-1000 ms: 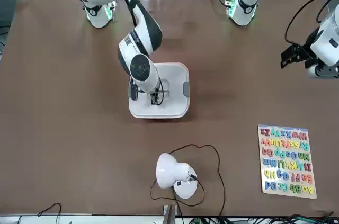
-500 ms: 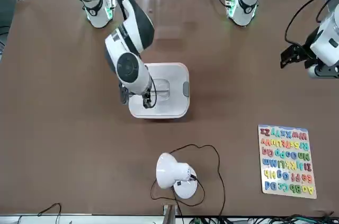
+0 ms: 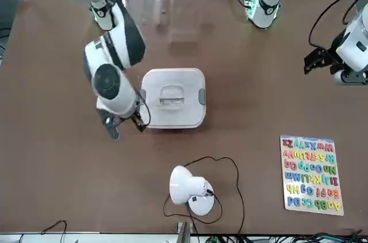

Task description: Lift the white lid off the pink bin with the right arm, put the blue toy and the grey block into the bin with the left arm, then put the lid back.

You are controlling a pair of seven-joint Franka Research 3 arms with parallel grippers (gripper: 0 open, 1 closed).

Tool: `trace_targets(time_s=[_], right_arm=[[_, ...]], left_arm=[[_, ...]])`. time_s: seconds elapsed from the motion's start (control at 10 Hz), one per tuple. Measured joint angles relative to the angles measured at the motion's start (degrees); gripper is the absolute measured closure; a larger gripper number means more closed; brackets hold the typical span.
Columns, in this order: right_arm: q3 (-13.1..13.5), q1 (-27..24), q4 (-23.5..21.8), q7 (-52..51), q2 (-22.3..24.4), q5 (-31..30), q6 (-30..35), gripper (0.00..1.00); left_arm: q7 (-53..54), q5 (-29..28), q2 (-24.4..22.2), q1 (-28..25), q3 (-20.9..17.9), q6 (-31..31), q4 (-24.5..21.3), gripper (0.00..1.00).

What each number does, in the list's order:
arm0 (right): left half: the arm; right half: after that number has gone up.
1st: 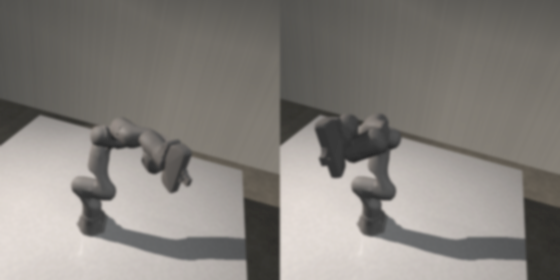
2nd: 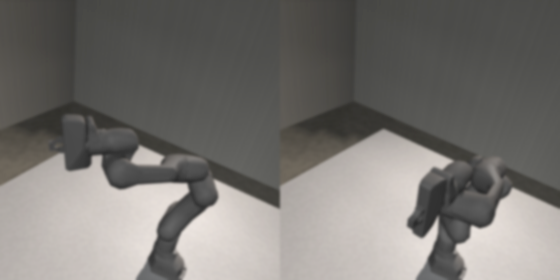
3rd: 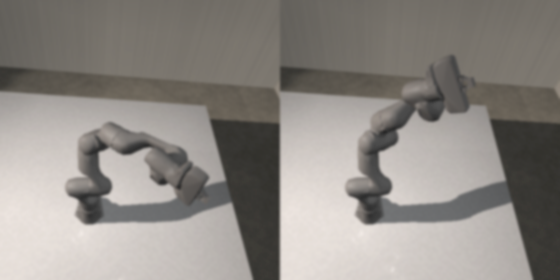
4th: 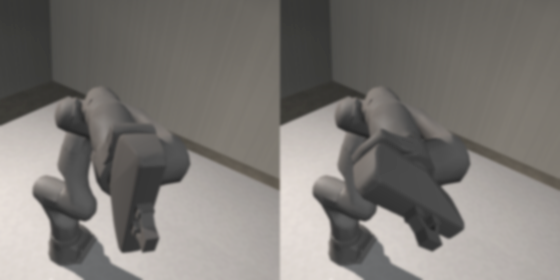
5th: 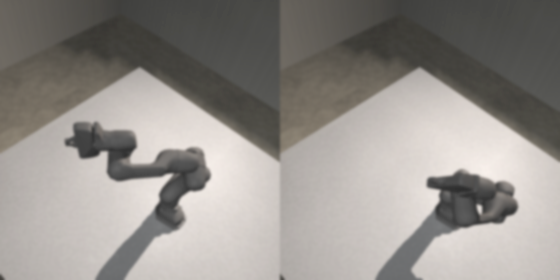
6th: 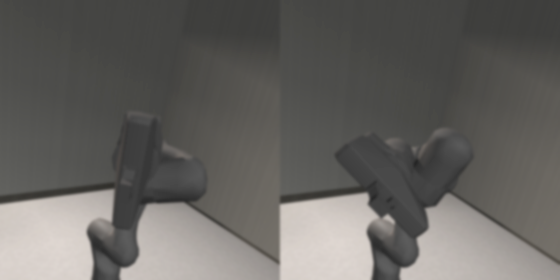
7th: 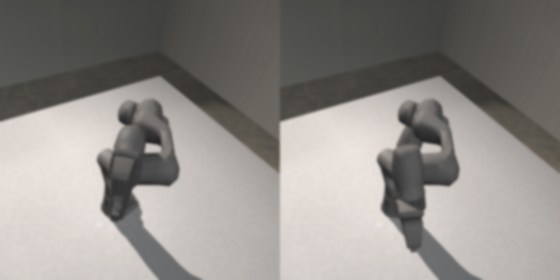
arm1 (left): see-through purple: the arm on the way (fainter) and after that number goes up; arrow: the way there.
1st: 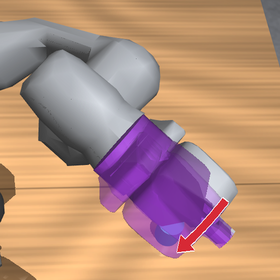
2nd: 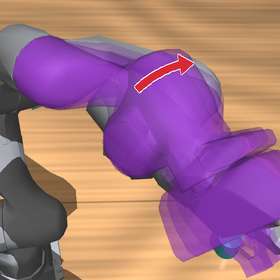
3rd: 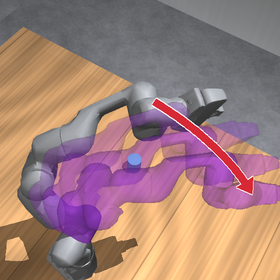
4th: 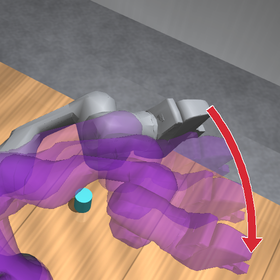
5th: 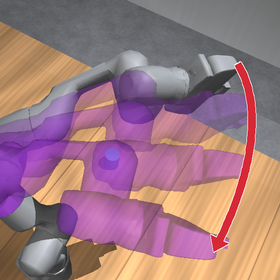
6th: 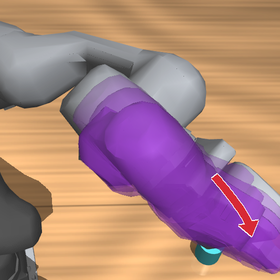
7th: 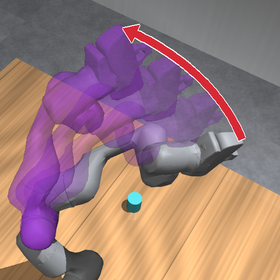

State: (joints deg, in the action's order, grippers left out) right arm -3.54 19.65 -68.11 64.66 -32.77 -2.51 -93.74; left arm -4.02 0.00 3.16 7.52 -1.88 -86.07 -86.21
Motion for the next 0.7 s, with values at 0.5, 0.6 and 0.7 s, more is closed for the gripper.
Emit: trace_targets(time_s=[0.5, 0.6, 0.7], right_arm=[[0.1, -19.1, 0.4, -55.9, 4.4, -2.3, 3.7, 0.00], [0.1, -22.2, -1.0, -61.1, 6.5, -2.4, 4.0, 0.00], [-0.1, -24.9, -3.6, -63.5, 9.8, -2.4, 4.4, 0.00]], left_arm=[[0.0, 0.0, -0.2, 0.0, 0.0, -2.2, 0.3, 0.00], [0.0, 0.0, -0.2, 0.0, 0.0, -2.2, 0.3, 0.00], [0.0, 0.0, -0.2, 0.0, 0.0, -2.2, 0.3, 0.00]])
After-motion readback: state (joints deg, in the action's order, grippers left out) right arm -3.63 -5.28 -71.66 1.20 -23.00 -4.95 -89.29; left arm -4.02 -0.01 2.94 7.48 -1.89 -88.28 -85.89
